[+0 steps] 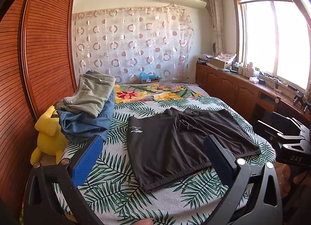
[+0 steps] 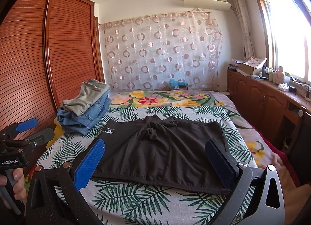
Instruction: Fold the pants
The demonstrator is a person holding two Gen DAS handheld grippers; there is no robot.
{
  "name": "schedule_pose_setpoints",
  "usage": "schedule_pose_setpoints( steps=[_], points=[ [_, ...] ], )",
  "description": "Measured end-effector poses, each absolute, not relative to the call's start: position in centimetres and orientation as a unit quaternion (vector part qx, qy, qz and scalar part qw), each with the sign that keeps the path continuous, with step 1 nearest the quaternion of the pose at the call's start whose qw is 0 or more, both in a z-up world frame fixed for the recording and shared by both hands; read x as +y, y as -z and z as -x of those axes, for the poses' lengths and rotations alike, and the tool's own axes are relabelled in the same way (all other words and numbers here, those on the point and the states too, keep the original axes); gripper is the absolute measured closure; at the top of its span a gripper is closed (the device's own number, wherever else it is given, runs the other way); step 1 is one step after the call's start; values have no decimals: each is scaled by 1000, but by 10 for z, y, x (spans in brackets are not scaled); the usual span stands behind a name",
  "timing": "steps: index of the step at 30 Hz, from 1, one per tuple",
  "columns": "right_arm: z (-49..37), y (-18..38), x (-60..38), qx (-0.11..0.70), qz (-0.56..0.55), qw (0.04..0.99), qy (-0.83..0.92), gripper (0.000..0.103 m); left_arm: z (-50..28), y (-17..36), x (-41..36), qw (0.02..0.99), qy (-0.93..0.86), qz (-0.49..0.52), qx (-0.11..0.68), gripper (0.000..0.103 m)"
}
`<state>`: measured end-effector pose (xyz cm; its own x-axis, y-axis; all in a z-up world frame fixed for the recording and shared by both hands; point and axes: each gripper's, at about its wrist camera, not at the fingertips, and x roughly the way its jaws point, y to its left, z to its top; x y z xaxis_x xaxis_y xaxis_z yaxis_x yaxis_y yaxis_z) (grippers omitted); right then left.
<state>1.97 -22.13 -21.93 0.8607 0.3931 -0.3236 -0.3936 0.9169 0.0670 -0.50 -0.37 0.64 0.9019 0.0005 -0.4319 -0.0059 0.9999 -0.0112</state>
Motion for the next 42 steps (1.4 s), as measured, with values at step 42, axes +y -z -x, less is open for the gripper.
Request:
schedule_pose_setpoints(
  steps=[42],
  points=[
    [-18, 219, -222, 167, -2, 964, -205, 0, 9, -18, -4, 976, -2, 5, 217, 0]
  ],
)
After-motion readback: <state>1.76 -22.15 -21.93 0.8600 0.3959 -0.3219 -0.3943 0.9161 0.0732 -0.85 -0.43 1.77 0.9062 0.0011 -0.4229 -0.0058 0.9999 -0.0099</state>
